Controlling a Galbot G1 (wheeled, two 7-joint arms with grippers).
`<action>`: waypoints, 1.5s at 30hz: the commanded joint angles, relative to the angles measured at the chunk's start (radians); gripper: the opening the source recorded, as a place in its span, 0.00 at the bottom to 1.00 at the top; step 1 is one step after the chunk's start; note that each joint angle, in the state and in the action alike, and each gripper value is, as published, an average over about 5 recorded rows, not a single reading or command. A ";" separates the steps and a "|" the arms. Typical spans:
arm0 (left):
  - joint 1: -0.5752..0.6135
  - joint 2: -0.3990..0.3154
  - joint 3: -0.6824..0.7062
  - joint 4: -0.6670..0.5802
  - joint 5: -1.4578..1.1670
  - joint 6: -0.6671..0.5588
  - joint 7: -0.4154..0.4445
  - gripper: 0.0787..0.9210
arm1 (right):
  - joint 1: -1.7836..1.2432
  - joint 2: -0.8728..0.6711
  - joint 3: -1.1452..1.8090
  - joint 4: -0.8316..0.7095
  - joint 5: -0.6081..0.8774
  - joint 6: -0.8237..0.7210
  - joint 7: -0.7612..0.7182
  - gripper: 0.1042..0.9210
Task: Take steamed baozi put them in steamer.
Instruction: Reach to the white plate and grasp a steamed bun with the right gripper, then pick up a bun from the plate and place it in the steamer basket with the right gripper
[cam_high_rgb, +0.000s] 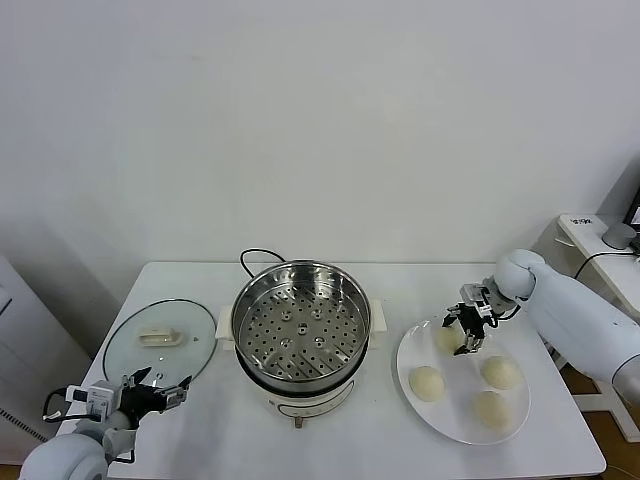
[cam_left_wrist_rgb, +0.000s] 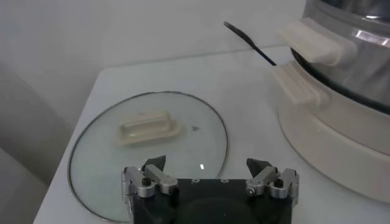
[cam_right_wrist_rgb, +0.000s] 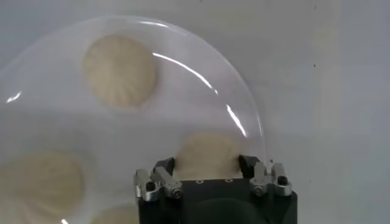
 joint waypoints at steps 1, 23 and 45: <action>0.001 0.000 0.000 -0.002 0.001 0.001 0.000 0.88 | -0.004 0.014 0.007 -0.011 -0.040 0.000 0.003 0.57; 0.001 -0.006 0.000 -0.009 0.005 0.011 -0.003 0.88 | 0.581 -0.114 -0.377 0.292 0.293 0.078 -0.066 0.46; 0.006 0.001 0.010 -0.013 0.017 0.011 -0.003 0.88 | 0.628 0.426 -0.293 0.020 0.170 0.758 -0.096 0.48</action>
